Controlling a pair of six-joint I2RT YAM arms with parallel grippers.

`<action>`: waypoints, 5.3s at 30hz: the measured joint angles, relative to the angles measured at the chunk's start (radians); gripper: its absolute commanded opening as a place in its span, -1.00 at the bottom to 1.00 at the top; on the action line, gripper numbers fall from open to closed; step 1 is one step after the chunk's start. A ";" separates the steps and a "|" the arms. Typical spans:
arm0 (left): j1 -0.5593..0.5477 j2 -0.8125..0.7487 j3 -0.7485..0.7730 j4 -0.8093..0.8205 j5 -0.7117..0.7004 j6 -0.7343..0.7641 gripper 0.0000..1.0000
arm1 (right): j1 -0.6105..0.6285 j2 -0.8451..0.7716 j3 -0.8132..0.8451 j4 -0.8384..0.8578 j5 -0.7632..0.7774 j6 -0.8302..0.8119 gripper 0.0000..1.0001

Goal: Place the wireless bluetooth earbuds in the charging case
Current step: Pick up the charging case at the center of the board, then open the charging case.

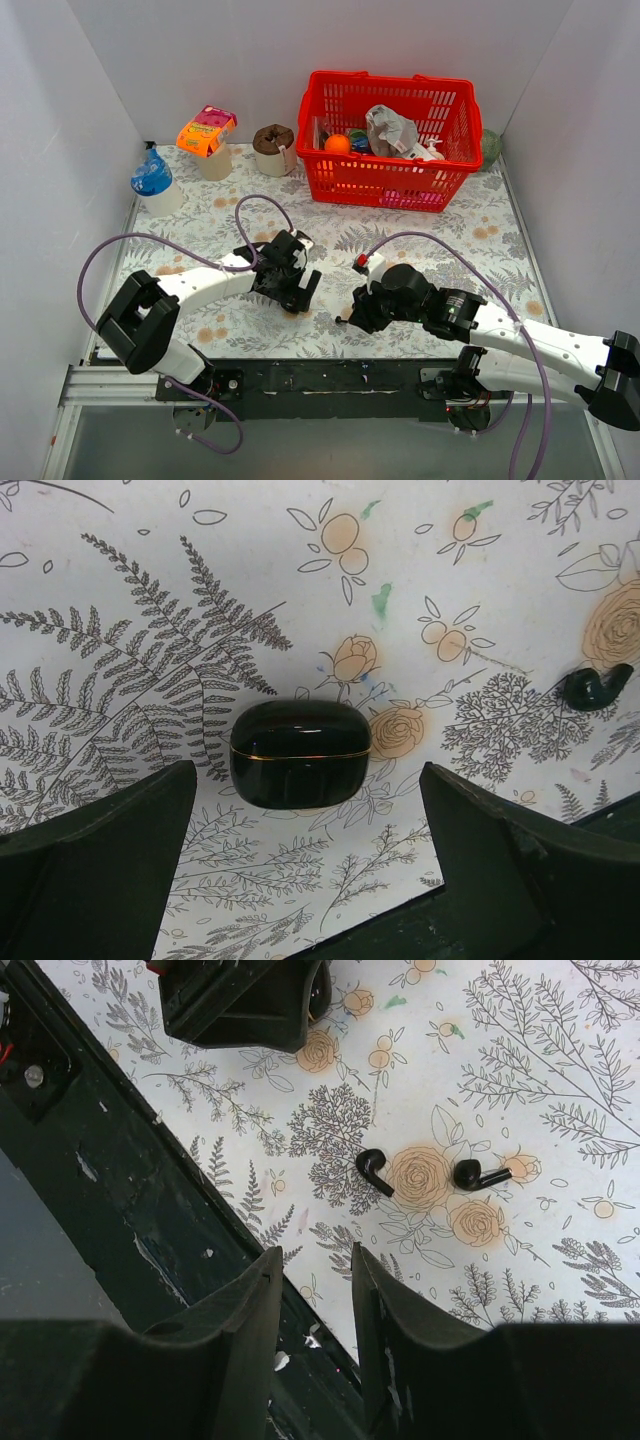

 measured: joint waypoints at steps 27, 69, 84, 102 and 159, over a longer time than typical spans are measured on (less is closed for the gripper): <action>-0.057 0.114 0.047 0.020 -0.117 0.036 0.39 | 0.000 -0.023 -0.014 -0.016 0.040 -0.004 -0.16; -0.109 -0.426 -0.150 0.384 -0.045 0.071 -1.00 | 0.000 -0.052 0.170 -0.101 0.121 0.034 0.28; -0.170 -0.709 -0.533 0.971 0.148 0.307 -1.00 | -0.031 0.061 0.399 -0.182 0.078 0.100 0.43; -0.320 -0.697 -0.533 0.971 -0.001 0.474 -1.00 | -0.035 0.235 0.450 -0.171 -0.051 0.112 0.52; -0.331 -0.684 -0.513 0.938 -0.035 0.504 -1.00 | -0.100 0.269 0.447 -0.163 -0.082 0.095 -0.04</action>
